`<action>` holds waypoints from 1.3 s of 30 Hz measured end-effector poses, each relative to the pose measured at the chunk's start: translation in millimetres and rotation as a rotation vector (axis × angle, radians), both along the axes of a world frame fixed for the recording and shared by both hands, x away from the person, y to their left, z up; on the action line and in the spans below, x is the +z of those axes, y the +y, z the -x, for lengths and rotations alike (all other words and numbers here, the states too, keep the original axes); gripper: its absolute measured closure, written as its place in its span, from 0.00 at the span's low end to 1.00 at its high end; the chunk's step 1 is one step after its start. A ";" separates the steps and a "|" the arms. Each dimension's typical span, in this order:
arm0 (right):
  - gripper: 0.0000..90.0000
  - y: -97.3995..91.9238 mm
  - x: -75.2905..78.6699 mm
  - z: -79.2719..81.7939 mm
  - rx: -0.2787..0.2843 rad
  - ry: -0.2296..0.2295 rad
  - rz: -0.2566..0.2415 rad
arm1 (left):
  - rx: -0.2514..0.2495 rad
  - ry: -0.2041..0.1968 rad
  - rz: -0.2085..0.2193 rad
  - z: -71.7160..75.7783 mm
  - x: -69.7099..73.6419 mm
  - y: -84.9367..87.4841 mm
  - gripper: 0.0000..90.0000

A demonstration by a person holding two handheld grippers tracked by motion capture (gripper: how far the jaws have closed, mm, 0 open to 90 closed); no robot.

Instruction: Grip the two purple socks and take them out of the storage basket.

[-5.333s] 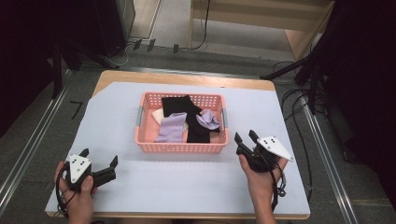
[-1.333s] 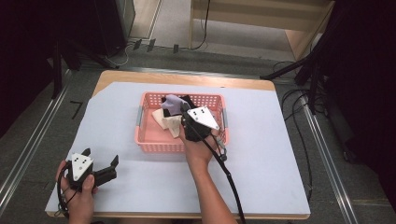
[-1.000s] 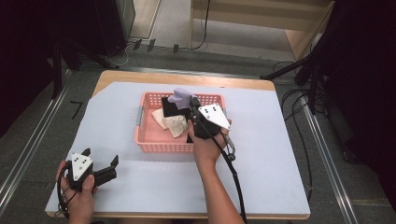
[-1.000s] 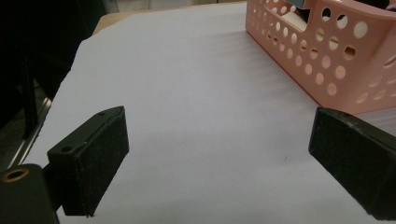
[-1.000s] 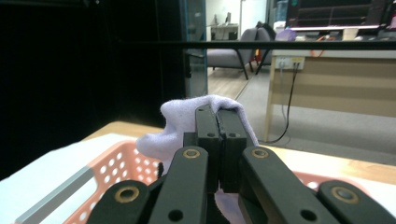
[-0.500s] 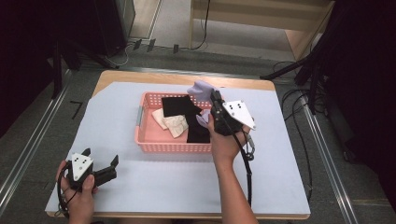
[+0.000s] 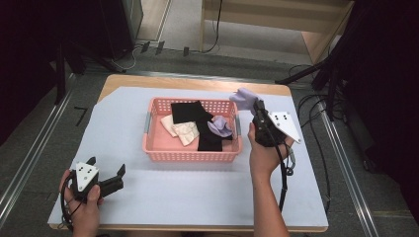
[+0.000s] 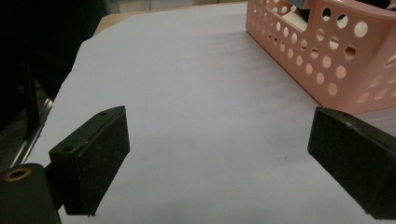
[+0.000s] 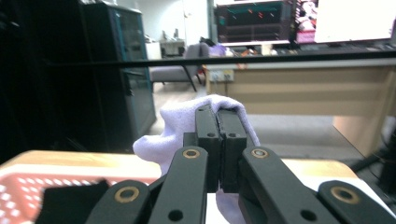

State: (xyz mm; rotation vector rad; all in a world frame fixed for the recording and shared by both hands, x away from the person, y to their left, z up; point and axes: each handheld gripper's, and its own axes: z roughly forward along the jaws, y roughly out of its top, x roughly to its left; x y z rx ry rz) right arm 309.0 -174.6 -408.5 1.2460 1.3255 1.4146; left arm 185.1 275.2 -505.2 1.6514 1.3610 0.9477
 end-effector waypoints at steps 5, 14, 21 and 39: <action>1.00 -23.9 -26.1 -2.7 -0.057 0.058 -0.001 | -0.004 0.003 -0.003 0.4 0.3 0.0 0.07; 1.00 -44.9 -65.7 -6.0 -0.109 0.174 -0.008 | -0.004 0.002 -0.003 0.6 0.3 0.0 0.07; 0.81 -56.4 -84.1 -5.0 -0.154 0.226 -0.012 | -0.004 0.003 -0.003 0.7 0.4 0.1 0.07; 0.58 4.4 -38.6 -6.2 0.040 0.127 -0.017 | -0.004 0.003 -0.004 0.4 0.3 0.1 0.07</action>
